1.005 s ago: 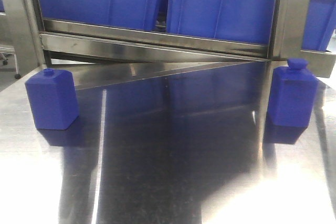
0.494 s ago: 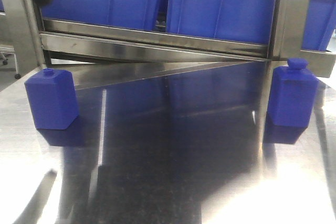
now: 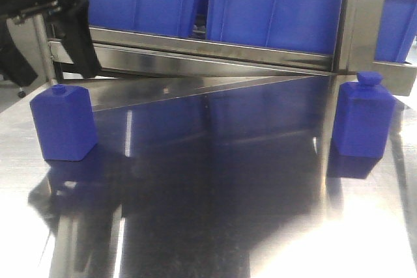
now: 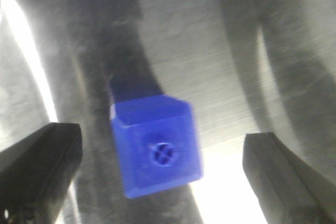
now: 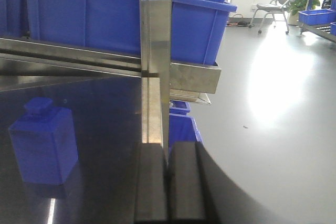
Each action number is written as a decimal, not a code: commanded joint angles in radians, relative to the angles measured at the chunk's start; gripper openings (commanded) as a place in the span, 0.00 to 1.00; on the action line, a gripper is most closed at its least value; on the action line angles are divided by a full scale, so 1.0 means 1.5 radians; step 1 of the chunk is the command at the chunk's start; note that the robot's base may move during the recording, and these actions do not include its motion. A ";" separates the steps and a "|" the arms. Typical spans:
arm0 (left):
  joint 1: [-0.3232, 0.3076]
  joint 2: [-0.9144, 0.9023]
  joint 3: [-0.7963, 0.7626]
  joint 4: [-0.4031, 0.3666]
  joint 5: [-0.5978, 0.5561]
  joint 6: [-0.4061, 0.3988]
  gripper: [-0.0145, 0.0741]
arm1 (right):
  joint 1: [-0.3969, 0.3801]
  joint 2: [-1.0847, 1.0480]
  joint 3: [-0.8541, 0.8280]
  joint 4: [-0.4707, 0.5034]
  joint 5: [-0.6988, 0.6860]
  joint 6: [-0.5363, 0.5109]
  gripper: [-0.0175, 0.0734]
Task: Pick and sort blue part to right shelf
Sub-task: 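Lower the left gripper over the blue bottle-shaped part nearest it, then close the left gripper on the blue part and lift it, then move the right gripper above the other blue bottle-shaped part, then lower the right gripper, close on the blue part and lift it, then hold both blue parts raised in the grippers, then drive the base away from the table to the shelf of blue bins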
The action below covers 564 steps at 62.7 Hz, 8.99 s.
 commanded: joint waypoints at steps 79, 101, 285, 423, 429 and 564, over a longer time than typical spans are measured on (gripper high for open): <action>-0.048 0.063 -0.022 0.003 0.016 -0.035 0.52 | 0.001 -0.014 -0.015 -0.006 -0.067 -0.005 0.23; -0.048 0.060 -0.053 0.004 0.078 -0.018 0.50 | 0.001 -0.014 -0.015 -0.006 -0.067 -0.005 0.23; -0.048 -0.698 0.263 0.043 -0.207 0.094 0.49 | 0.239 1.168 -0.968 0.029 0.671 0.152 0.83; -0.048 -1.049 0.495 0.133 -0.270 0.034 0.48 | 0.244 0.150 -0.376 0.025 0.282 -0.054 0.48; -0.048 -1.049 0.495 0.133 -0.270 0.034 0.48 | 0.244 0.097 -0.376 0.025 0.284 -0.054 0.48; -0.048 -1.049 0.495 0.133 -0.268 0.034 0.48 | 0.244 0.006 -0.383 0.026 0.286 -0.054 0.48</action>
